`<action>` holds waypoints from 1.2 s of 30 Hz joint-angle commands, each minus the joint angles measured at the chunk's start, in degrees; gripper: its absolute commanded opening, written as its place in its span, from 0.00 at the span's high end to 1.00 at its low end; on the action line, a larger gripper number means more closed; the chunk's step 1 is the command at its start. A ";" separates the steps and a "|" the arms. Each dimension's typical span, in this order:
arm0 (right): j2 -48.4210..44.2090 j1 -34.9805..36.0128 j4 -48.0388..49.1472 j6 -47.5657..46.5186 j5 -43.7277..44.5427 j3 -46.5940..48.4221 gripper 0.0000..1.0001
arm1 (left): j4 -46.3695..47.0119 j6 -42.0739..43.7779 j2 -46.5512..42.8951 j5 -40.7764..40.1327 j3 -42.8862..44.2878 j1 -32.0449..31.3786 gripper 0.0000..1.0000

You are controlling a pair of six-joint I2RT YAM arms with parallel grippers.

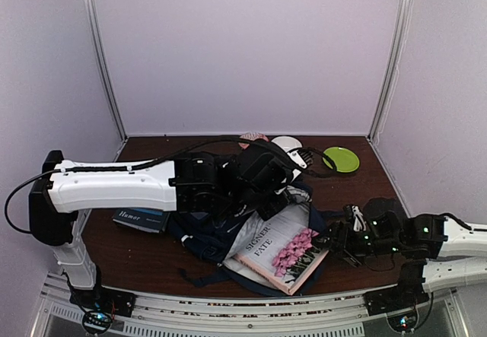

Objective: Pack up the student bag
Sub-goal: Adjust the book in the student bag.

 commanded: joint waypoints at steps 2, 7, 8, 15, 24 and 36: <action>-1.80 0.44 5.22 3.48 2.11 -1.73 0.26 | 8.15 0.43 -0.30 -2.81 3.57 1.02 1.00; 0.67 0.40 8.44 3.54 1.13 -0.90 0.34 | 8.08 -0.08 -0.04 -1.96 3.60 1.01 1.00; 1.09 0.49 9.30 3.63 0.94 -0.87 0.37 | 8.07 -0.15 -0.03 -1.81 3.53 1.01 1.00; 1.83 0.66 12.73 3.73 0.46 -0.17 0.57 | 7.40 -0.27 -0.33 -1.91 3.55 1.01 1.00; -5.13 0.80 10.33 3.05 7.32 -1.45 0.68 | 3.41 4.26 -4.27 -4.08 5.46 1.01 1.00; 8.65 0.74 34.65 4.12 10.26 -4.01 0.71 | 1.51 6.15 -6.04 -1.88 9.55 0.08 1.00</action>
